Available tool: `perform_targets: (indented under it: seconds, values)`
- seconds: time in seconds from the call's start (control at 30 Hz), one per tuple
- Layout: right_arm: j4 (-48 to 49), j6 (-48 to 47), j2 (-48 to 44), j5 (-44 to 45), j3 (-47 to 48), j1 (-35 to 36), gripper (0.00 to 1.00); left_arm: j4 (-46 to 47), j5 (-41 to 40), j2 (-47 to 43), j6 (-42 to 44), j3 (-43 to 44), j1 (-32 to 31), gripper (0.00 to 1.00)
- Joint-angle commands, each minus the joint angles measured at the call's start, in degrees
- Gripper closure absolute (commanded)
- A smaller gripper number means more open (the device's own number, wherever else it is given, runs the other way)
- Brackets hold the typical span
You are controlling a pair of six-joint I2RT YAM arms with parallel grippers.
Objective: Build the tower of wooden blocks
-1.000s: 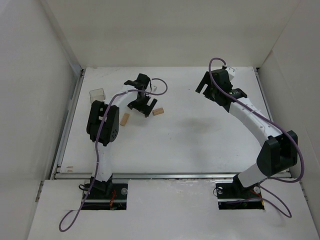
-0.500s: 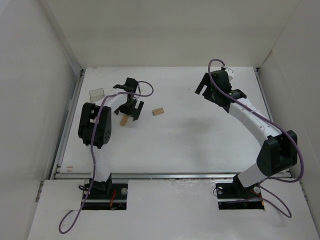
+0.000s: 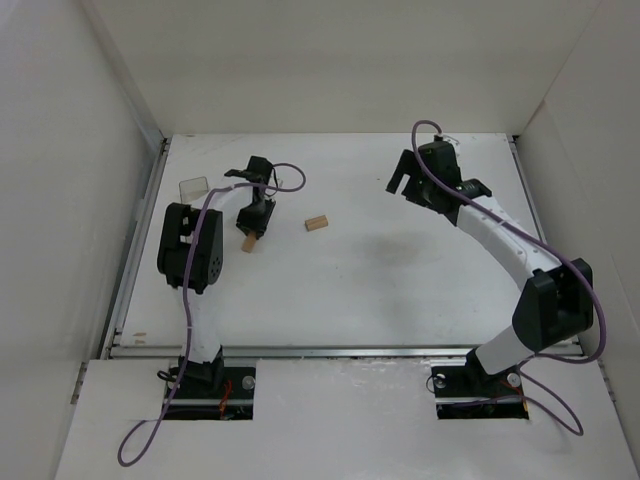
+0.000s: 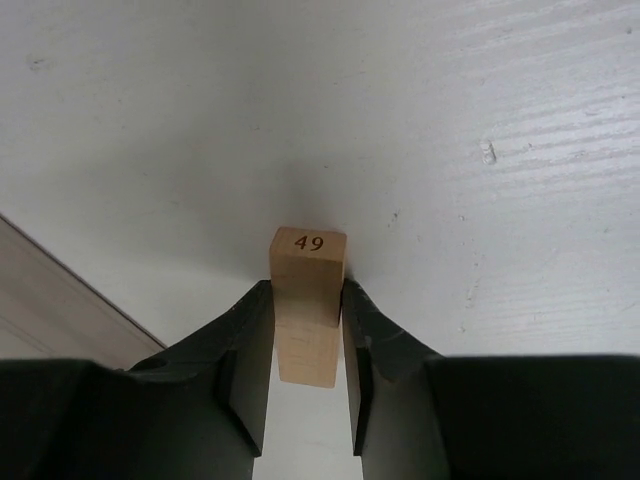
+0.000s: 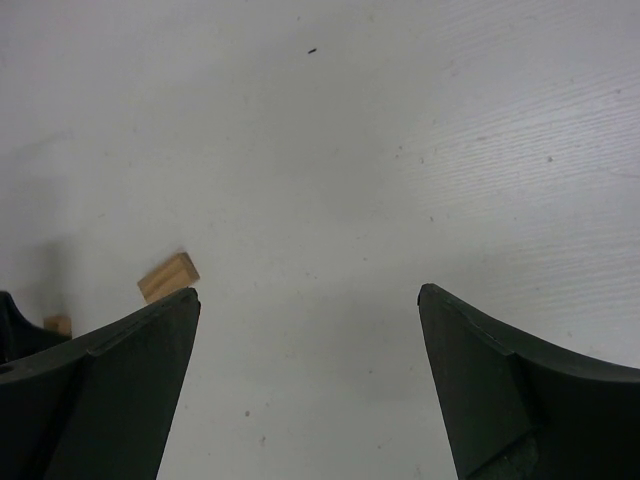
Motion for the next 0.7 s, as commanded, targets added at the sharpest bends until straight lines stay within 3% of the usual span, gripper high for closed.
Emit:
perform_targets:
  seconds: [0.0,0.23,0.4,0.53,0.67]
  values:
    - [3.53,-5.35,2.35,-7.46,2.85,-0.36,0.04,-3.12,7.34,0.79,1.61,1.81,-0.24,1.00]
    - [7.74,-11.34,1.76,-22.67,4.71,-0.89,0.06,1.53,14.45,-10.11,9.58,9.90,-4.45,1.00]
    - [10.11,-11.34,1.75,-31.89,7.16,-0.89,0.12,4.52,29.89,-13.54,22.75,11.57,-9.28,1.00]
    - [11.88,-10.81,0.52,-33.93,7.17,-0.89,0.20,4.52,35.73,-13.55,31.65,11.57,-12.89,1.00]
    - [13.89,-9.41,-1.67,-34.90,4.54,-0.19,0.27,7.50,37.93,-13.02,32.38,11.57,-16.32,1.00]
